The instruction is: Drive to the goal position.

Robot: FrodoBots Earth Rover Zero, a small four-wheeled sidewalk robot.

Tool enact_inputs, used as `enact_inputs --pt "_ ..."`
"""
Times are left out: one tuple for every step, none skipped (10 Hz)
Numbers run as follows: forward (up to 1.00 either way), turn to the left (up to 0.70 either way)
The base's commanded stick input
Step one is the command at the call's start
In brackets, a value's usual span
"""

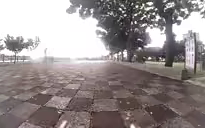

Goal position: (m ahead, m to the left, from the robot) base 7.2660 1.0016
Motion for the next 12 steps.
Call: enact_inputs --pt "0.7 0.02" --pt "0.7 0.02" --pt "0.7 0.02" --pt "0.7 0.02" --pt "0.7 0.01" --pt "0.7 0.0" --pt "0.7 0.0" --pt "0.7 0.0" --pt "0.7 0.0" --pt "0.7 0.0" --pt "0.7 0.0" --pt "0.7 0.0"
